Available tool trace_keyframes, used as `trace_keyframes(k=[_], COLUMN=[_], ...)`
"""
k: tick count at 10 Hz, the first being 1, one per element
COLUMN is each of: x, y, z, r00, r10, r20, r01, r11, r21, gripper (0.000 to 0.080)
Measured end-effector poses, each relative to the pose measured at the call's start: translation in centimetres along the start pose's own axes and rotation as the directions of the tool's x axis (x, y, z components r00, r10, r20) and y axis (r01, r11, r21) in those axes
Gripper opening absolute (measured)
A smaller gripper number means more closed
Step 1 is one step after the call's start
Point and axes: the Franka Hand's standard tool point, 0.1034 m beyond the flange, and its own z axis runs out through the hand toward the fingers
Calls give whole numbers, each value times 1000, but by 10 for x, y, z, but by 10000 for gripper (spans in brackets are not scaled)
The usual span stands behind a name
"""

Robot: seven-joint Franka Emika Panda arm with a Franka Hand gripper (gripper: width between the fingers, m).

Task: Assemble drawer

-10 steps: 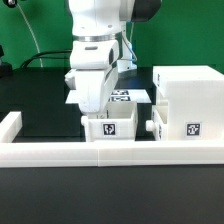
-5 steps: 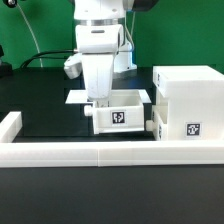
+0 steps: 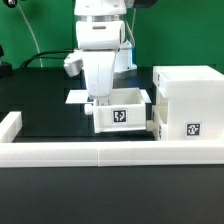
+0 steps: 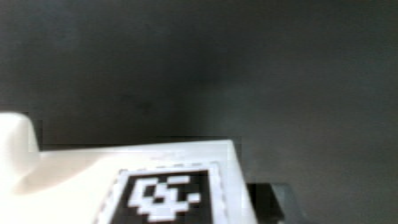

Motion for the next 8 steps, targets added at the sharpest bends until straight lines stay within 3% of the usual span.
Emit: trace_keyframes(k=[4,8], x=[5,7], y=[17,17], z=[-13,-11], r00=[1000,1000], r10=[-10,4], r20=[5,3], r01=[10,-4], r11=[1000,1000], r21=[1,0], gripper=[77,77])
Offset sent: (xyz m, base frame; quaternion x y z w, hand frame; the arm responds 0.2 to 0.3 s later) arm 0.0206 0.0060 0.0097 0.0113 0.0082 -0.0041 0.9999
